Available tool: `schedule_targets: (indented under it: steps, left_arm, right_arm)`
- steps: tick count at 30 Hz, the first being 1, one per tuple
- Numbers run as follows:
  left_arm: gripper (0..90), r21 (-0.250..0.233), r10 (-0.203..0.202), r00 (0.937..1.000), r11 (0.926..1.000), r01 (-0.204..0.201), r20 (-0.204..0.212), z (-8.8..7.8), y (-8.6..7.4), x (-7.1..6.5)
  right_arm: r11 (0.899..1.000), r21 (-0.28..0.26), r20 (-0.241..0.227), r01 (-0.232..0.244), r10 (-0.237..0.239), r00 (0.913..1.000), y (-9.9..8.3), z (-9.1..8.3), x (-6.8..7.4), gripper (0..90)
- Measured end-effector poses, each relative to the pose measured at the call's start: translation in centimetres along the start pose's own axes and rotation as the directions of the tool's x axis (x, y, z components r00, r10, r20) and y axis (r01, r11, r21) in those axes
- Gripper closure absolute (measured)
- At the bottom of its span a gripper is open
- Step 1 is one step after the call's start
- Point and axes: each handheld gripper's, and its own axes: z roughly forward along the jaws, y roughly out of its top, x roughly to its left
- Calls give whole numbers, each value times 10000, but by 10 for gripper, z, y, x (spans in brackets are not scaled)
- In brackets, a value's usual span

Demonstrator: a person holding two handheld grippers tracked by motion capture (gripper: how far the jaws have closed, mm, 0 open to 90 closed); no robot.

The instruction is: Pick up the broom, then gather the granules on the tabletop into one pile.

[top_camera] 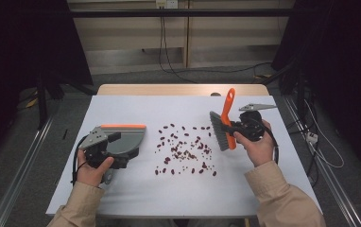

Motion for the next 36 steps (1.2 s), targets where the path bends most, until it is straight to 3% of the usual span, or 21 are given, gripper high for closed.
schedule_targets:
  steps: [18,29,36]
  left_arm:
    - [39,238,6,9997,9997,0,-241,-18,-17,13]
    - [39,420,22,9996,9991,-10,-288,-25,-27,18]
    - [39,577,-39,9999,9983,48,-164,-23,-32,17]
  right_arm:
    - [9940,1073,708,194,-271,9971,-11,-1,-16,711]
    - [9954,955,1171,-37,-75,9931,-10,24,-23,712]
    - [9959,894,1334,141,-259,9907,-10,36,-21,708]
